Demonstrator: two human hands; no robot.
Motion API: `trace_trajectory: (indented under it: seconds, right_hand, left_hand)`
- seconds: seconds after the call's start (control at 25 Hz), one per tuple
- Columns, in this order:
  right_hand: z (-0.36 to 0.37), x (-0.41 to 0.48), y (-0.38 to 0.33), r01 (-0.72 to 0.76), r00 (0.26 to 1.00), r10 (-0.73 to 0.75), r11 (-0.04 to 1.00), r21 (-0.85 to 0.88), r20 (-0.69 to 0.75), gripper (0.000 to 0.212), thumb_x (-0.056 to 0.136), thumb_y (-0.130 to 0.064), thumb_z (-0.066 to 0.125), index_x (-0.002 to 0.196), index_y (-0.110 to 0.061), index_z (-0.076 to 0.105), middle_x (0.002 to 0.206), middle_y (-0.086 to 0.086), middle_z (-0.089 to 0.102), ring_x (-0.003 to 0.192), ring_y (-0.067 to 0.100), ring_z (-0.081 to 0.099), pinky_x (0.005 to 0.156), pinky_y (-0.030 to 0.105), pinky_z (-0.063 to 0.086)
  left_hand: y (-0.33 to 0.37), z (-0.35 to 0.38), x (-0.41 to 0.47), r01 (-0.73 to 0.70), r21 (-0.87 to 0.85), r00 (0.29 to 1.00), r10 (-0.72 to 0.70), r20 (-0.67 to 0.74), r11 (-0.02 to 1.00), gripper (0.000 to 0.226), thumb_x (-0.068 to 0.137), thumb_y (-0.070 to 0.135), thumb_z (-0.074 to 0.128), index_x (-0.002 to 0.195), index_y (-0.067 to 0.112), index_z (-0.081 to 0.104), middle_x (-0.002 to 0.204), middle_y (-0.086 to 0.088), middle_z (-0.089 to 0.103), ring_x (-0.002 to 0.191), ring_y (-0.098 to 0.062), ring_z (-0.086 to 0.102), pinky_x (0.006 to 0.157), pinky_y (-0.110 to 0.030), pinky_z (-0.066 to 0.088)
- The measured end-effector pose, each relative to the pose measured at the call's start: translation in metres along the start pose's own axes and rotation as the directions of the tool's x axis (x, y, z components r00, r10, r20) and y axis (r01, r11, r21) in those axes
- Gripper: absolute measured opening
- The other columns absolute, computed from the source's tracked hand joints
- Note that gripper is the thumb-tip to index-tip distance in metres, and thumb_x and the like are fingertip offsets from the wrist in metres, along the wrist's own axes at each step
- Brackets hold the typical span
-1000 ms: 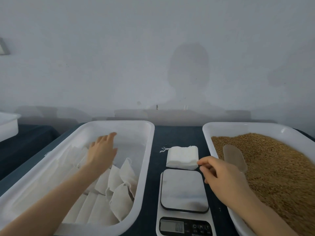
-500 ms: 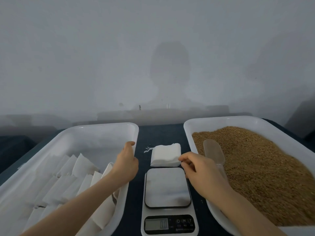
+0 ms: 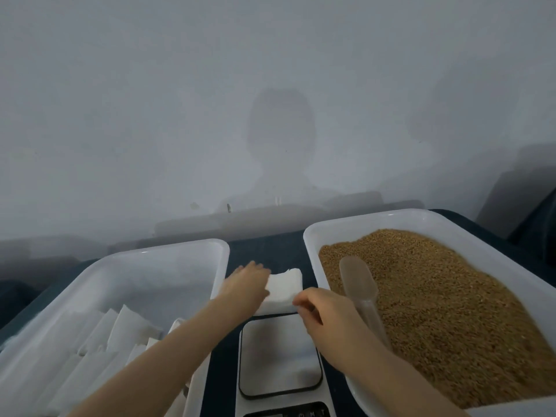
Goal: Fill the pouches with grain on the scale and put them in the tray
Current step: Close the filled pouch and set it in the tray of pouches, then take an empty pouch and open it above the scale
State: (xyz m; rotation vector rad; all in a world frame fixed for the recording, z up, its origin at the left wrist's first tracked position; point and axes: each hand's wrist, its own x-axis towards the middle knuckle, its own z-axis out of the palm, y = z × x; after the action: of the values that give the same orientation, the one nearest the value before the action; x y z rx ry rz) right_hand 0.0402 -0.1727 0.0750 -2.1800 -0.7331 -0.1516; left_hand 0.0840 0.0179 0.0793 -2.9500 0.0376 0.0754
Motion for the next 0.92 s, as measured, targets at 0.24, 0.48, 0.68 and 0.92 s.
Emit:
trace_trajectory:
  seconds: [0.24, 0.48, 0.68, 0.92]
  right_hand:
    - [-0.001, 0.004, 0.007, 0.031, 1.0, -0.031, 0.999, 0.028, -0.003, 0.018, 0.098, -0.02, 0.046, 0.108, -0.019, 0.061, 0.084, -0.017, 0.049, 0.071, -0.008, 0.047, 0.067, 0.004, 0.038]
    - [0.005, 0.003, 0.009, 0.064, 0.998, -0.064, 0.997, -0.032, 0.014, 0.017, 0.098, -0.022, 0.044, 0.105, -0.022, 0.059, 0.093, -0.011, 0.053, 0.076, -0.004, 0.048, 0.066, 0.007, 0.038]
    - [0.006, 0.003, 0.007, 0.051, 0.998, -0.049, 0.996, -0.077, 0.039, 0.017, 0.098, -0.022, 0.045, 0.105, -0.022, 0.061, 0.095, -0.011, 0.055, 0.076, -0.003, 0.05, 0.066, 0.007, 0.04]
    - [0.005, 0.012, -0.012, 0.012, 0.994, -0.008, 0.999, -0.042, 0.108, 0.036, 0.092, -0.036, 0.057, 0.126, -0.029, 0.048, 0.113, -0.017, 0.051, 0.088, -0.003, 0.052, 0.068, 0.009, 0.042]
  left_hand:
    - [0.012, 0.011, 0.044, -0.059, 0.225, 0.957, -0.01, 0.29, 0.973, 0.022, 0.09, 0.008, 0.059, 0.112, 0.004, 0.058, 0.097, -0.009, 0.056, 0.103, -0.028, 0.059, 0.08, -0.031, 0.04]
    - [0.011, 0.014, 0.039, -0.1, 0.197, 0.959, 0.041, 0.281, 0.975, 0.019, 0.091, 0.008, 0.056, 0.109, 0.002, 0.059, 0.112, -0.012, 0.06, 0.095, -0.028, 0.06, 0.074, -0.031, 0.041]
    - [0.01, 0.003, 0.021, -0.021, 0.027, 0.996, 0.018, 0.083, 0.999, 0.018, 0.091, 0.006, 0.044, 0.074, 0.008, 0.049, 0.069, 0.0, 0.04, 0.069, -0.02, 0.047, 0.064, -0.028, 0.039]
    - [0.001, -0.02, -0.041, 0.168, -0.91, 0.963, -0.259, 0.07, 0.379, 0.024, 0.088, 0.007, 0.05, 0.067, 0.008, 0.061, 0.059, 0.001, 0.066, 0.06, -0.014, 0.07, 0.06, -0.023, 0.057]
